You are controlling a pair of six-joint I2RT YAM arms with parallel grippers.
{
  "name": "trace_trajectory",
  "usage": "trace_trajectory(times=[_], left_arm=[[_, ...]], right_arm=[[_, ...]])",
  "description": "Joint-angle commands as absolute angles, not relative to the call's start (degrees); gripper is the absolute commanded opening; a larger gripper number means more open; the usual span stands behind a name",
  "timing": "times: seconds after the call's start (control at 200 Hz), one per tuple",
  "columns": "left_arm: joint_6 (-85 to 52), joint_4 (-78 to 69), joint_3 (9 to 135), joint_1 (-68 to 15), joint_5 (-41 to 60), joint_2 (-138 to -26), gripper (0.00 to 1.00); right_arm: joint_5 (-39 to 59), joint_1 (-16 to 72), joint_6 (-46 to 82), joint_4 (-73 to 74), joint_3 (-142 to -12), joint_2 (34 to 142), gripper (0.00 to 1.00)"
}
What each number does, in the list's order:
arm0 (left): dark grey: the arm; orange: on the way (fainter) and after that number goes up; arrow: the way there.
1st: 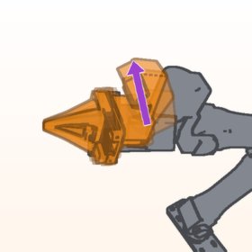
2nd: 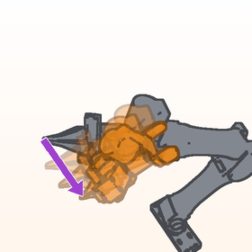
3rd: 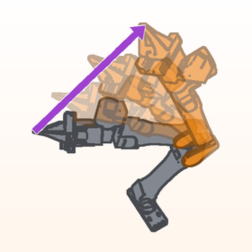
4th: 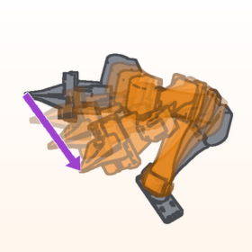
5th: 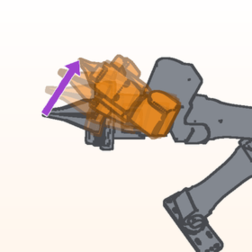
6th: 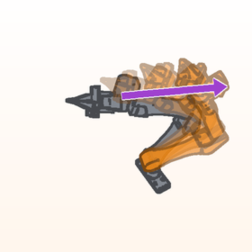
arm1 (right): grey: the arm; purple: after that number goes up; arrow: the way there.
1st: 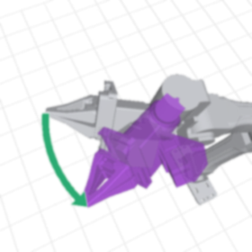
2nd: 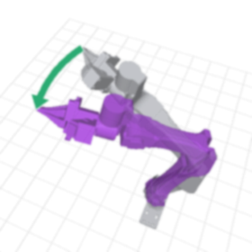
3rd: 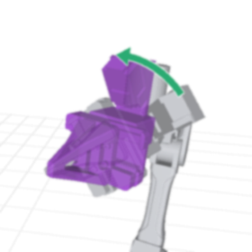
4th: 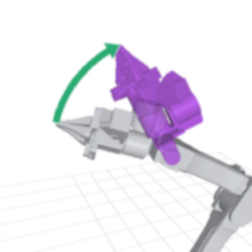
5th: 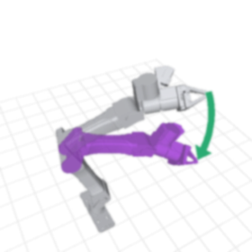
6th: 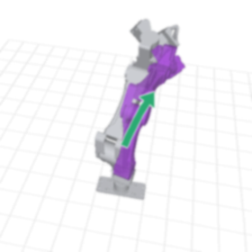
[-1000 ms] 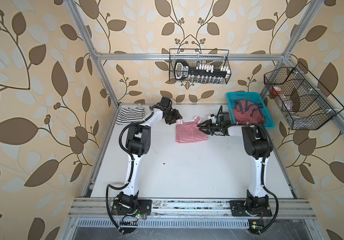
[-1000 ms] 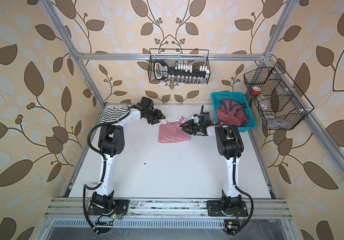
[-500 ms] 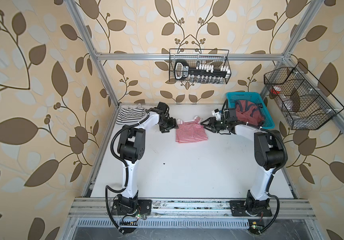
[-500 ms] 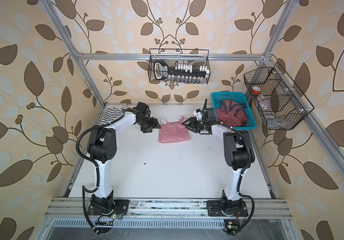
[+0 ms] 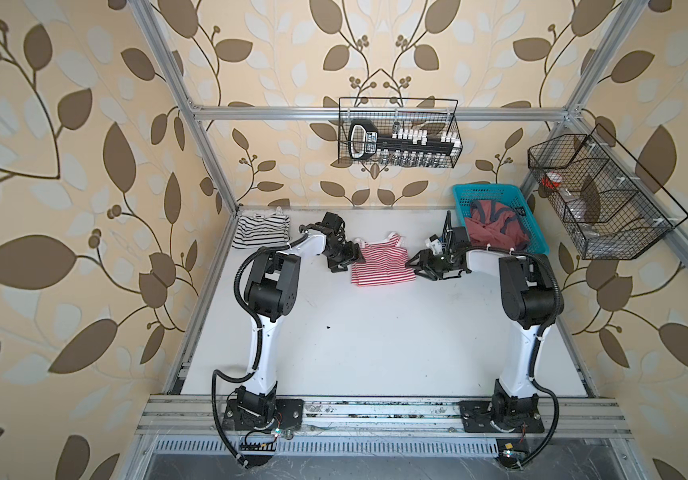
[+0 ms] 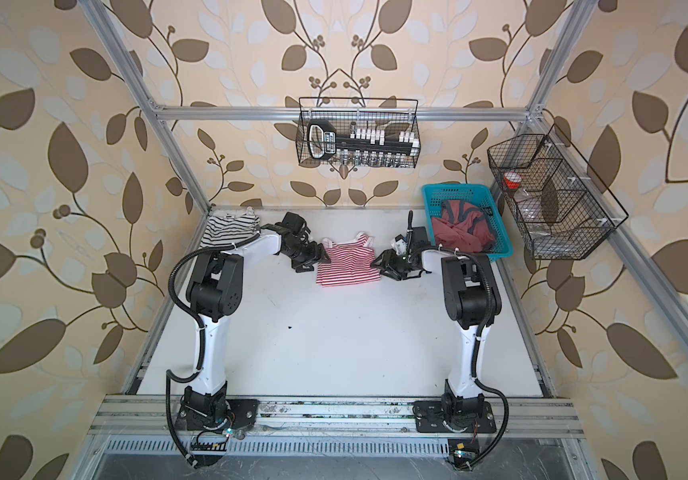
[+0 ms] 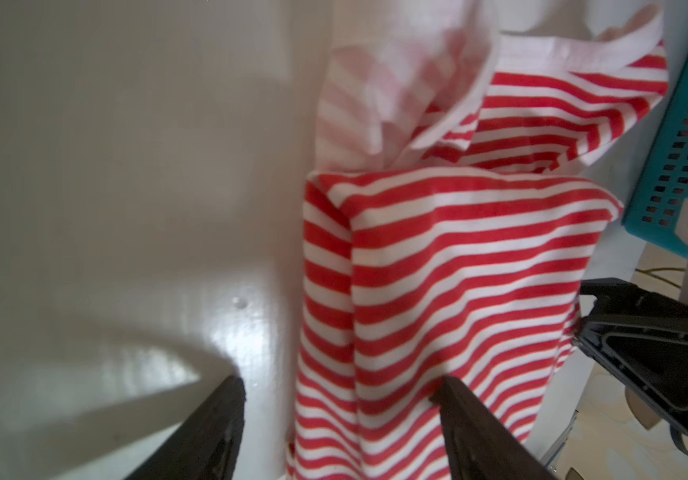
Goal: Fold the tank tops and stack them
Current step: 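Lift the bundle with the left gripper while the right gripper releases it, then carry the bundle with the left gripper onto the black-striped top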
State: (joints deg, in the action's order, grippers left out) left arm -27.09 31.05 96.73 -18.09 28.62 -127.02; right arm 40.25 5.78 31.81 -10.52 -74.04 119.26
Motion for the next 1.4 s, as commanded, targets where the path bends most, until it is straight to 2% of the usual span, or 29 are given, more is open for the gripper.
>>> trace_trajectory(times=[0.0,0.185,0.265,0.505,0.74,1.115,1.395], left_arm=[[-27.7,32.5,96.5,-20.1,30.3,-130.5,0.76],[-28.6,33.7,95.8,-21.9,29.2,-132.8,0.76],[-30.0,33.5,94.6,-22.2,27.5,-133.3,0.70],[-33.7,35.6,94.4,-22.8,19.4,-135.3,0.43],[-33.1,38.9,97.8,-22.8,14.9,-136.1,0.00],[-19.8,55.7,116.9,-17.6,-2.9,-135.1,0.00],[-5.5,54.7,123.4,-13.4,-13.6,-133.7,0.00]], right_arm=[[38.5,6.2,30.1,-11.9,-75.5,122.2,0.57],[38.7,7.2,30.2,-11.8,-75.5,123.6,0.54],[38.8,7.5,30.4,-11.5,-75.4,124.2,0.54],[40.4,8.2,31.5,-9.2,-74.5,124.8,0.53],[40.7,7.2,32.8,-6.2,-70.0,120.9,0.53],[36.7,4.7,33.4,-6.3,-59.6,101.0,0.54],[36.9,5.2,33.7,-6.0,-58.0,98.0,0.53]])
